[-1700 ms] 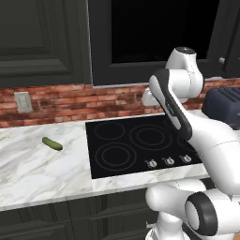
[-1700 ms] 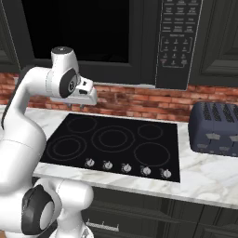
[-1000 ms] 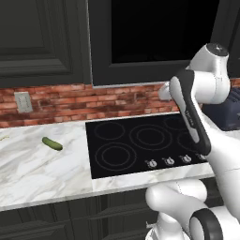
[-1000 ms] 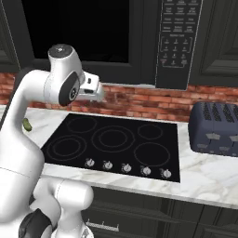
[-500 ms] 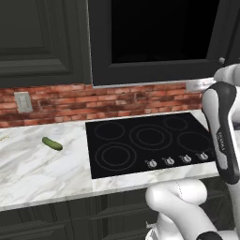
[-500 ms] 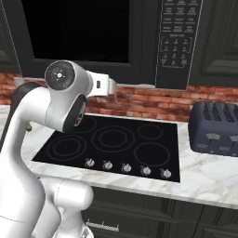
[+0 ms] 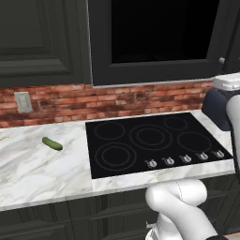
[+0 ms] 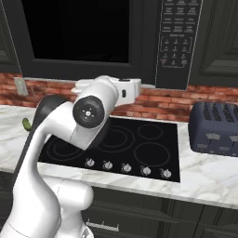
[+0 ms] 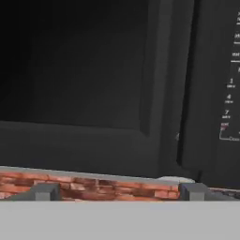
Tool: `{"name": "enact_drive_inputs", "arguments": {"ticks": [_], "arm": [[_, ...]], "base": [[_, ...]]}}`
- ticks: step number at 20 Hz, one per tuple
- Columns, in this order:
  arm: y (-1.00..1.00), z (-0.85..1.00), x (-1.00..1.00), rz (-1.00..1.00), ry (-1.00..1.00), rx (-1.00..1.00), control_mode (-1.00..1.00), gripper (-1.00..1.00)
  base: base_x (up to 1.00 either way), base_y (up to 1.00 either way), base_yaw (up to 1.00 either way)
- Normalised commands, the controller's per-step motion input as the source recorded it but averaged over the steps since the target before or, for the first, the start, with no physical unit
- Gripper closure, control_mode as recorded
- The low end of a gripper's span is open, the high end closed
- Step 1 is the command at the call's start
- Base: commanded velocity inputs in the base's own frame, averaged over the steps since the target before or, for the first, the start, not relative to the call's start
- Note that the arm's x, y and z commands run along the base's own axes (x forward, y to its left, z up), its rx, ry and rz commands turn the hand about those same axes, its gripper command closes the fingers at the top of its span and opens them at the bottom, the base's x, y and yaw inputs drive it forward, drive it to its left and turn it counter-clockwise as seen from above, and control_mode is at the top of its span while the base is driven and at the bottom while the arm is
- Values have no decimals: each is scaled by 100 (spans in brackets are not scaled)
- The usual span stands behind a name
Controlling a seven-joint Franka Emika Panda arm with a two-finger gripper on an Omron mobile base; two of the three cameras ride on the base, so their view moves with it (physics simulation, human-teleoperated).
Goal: Open the microwave door.
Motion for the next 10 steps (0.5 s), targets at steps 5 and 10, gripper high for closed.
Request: {"name": "enact_drive_inputs", "arguments": {"ticks": [5, 10], "arm": [[-51, 49, 0, 0, -13, 0, -100, -100], [-32, 19, 0, 0, -14, 0, -100, -100]], "base": [[0, 0, 0], [0, 0, 0]]}}
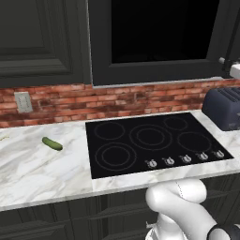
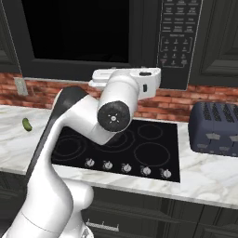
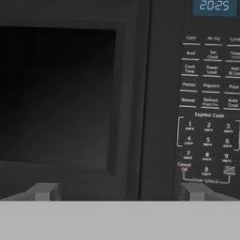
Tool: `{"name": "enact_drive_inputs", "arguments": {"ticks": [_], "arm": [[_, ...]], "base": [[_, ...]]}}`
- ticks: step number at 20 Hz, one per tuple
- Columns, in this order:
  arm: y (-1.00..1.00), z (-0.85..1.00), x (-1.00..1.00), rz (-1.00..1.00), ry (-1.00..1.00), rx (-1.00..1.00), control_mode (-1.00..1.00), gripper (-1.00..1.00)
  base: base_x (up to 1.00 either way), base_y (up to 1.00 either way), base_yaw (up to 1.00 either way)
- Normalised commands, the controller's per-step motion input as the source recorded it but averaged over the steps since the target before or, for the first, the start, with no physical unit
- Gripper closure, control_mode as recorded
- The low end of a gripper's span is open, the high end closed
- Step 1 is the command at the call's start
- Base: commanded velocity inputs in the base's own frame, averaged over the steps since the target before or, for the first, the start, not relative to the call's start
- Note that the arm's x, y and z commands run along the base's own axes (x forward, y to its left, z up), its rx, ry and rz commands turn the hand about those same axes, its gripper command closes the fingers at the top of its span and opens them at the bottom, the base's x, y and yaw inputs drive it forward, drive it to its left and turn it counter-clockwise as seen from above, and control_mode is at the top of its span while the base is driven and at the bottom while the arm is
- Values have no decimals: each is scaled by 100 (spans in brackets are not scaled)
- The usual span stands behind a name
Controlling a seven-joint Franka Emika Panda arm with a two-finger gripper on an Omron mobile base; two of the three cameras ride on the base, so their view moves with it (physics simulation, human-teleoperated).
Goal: Open the microwave door.
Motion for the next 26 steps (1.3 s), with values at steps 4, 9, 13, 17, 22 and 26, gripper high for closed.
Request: {"name": "enact_drive_inputs", "arguments": {"ticks": [4, 9, 13, 17, 22, 26], "arm": [[-36, 1, 2, 0, -20, 0, -100, -100], [-22, 0, 17, 0, -7, 3, -100, -100], [-19, 0, 36, 0, 0, 6, -100, -100], [-1, 0, 39, 0, 0, 1, -100, -100], [0, 0, 22, 4, 0, 0, -100, -100], [0, 0, 33, 4, 0, 0, -100, -100]], "base": [[0, 0, 0], [0, 0, 0], [0, 0, 0], [0, 0, 0], [0, 0, 0], [0, 0, 0]]}}
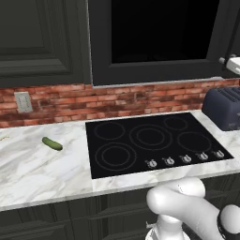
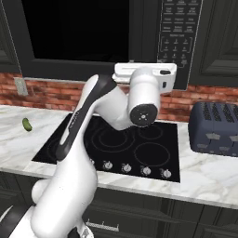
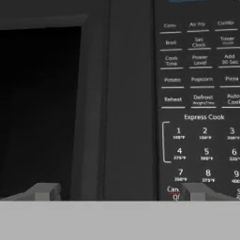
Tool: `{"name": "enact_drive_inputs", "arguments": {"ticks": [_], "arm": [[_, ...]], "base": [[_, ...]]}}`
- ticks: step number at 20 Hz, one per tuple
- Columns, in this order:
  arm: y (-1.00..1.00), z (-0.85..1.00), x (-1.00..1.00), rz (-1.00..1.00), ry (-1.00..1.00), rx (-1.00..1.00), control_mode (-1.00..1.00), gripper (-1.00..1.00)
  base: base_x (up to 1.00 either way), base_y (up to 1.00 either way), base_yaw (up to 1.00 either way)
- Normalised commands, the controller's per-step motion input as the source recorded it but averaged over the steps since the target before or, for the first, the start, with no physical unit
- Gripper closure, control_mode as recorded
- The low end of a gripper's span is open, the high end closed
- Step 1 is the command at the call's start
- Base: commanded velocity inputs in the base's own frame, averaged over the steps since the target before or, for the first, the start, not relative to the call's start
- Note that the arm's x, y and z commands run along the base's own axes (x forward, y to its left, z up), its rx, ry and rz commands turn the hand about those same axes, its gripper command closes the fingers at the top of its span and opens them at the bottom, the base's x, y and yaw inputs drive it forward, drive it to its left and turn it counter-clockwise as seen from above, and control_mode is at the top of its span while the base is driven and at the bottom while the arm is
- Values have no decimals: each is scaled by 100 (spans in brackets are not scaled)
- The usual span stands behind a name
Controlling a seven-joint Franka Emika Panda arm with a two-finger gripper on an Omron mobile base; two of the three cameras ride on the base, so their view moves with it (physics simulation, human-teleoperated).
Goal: Open the microwave door.
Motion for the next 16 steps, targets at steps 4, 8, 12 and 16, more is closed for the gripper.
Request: {"name": "enact_drive_inputs", "arguments": {"ticks": [4, 8, 12, 16], "arm": [[0, 0, 46, 4, 2, 0, -100, -100], [-1, 0, 62, 3, 5, 0, -100, -100], [-18, 0, 66, 1, 2, 3, -100, -100], [-24, 0, 65, 3, 2, 2, -100, -100]], "base": [[0, 0, 0], [0, 0, 0], [0, 0, 0], [0, 0, 0]]}}
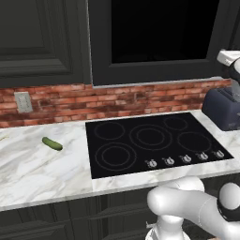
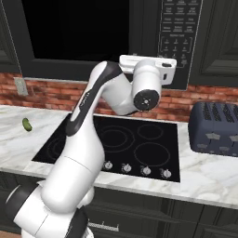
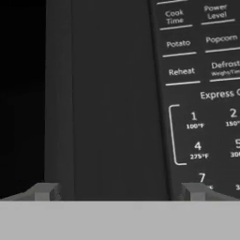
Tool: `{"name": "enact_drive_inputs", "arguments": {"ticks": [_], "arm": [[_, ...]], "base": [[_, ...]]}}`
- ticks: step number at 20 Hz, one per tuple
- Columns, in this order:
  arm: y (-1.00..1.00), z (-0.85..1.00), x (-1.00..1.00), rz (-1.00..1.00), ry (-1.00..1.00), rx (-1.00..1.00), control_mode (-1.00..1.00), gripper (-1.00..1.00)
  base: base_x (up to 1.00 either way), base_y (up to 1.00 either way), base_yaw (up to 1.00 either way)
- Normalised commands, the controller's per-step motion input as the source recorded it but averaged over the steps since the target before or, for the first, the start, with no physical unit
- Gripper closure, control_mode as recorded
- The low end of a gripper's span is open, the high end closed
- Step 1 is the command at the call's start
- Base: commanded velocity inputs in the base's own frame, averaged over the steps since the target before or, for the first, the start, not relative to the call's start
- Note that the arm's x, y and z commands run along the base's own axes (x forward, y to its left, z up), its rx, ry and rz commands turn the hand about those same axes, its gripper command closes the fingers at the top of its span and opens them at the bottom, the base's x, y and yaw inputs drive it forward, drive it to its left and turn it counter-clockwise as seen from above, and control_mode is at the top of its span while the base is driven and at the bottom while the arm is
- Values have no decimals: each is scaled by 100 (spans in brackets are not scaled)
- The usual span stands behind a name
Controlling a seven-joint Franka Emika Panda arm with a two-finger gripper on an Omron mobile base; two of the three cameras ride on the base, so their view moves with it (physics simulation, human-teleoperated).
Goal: Open the microwave door.
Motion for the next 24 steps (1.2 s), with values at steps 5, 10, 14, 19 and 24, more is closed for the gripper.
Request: {"name": "enact_drive_inputs", "arguments": {"ticks": [5, 10, 14, 19, 24], "arm": [[-17, 0, 64, 3, 4, 1, -100, -100], [-6, 0, 67, 4, 8, 0, -100, 100], [-7, 0, -4, 10, 3, 0, -100, 100], [-32, -2, -76, 17, 0, 0, -100, 100], [-44, -4, -100, 23, 0, 0, -100, 100]], "base": [[0, 0, 0], [0, 0, 0], [0, 0, 0], [0, 0, 0], [0, 0, 0]]}}
